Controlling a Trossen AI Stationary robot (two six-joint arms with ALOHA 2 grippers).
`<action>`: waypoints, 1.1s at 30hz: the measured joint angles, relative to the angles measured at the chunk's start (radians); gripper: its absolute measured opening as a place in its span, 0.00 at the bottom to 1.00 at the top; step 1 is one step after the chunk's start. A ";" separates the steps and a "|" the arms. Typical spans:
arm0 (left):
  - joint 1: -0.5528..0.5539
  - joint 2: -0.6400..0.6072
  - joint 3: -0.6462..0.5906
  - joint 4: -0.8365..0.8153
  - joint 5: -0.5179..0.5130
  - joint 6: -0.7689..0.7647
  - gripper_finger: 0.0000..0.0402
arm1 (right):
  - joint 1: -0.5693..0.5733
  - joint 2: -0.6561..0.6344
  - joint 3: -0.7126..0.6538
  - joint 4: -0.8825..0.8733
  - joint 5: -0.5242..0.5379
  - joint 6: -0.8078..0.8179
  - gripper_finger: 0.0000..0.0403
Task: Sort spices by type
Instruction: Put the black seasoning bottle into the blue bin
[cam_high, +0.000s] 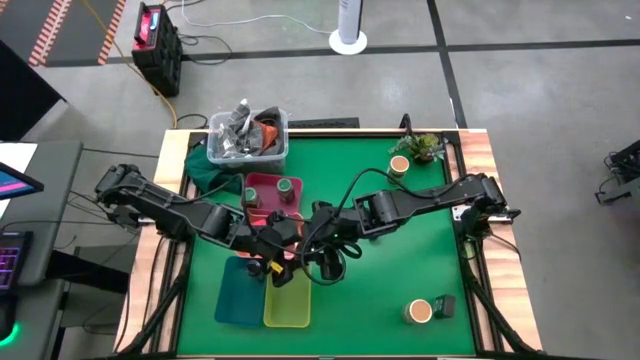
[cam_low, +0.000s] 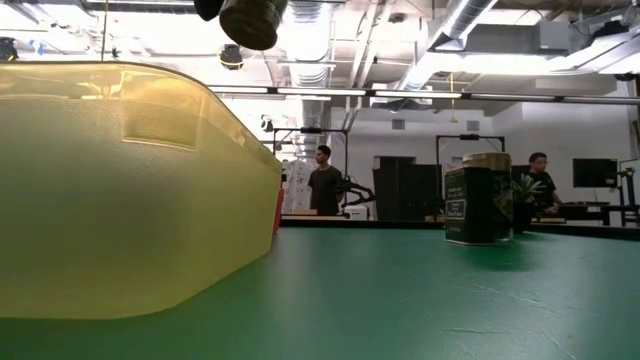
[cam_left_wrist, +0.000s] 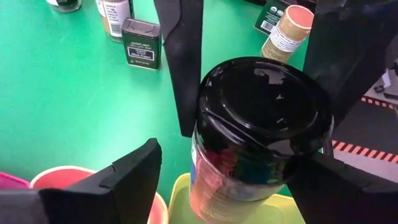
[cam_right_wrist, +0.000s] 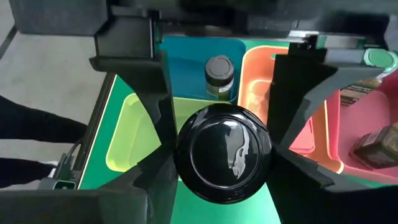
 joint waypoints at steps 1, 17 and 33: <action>0.000 0.000 0.000 0.000 0.000 0.003 0.75 | 0.000 0.000 0.000 0.000 0.000 0.000 0.58; -0.003 0.001 0.000 -0.004 -0.003 0.007 0.42 | 0.000 0.000 0.000 -0.007 0.003 0.031 0.66; -0.078 -0.051 -0.003 -0.137 -0.151 -0.042 0.44 | -0.007 -0.105 0.001 -0.254 0.101 0.110 0.92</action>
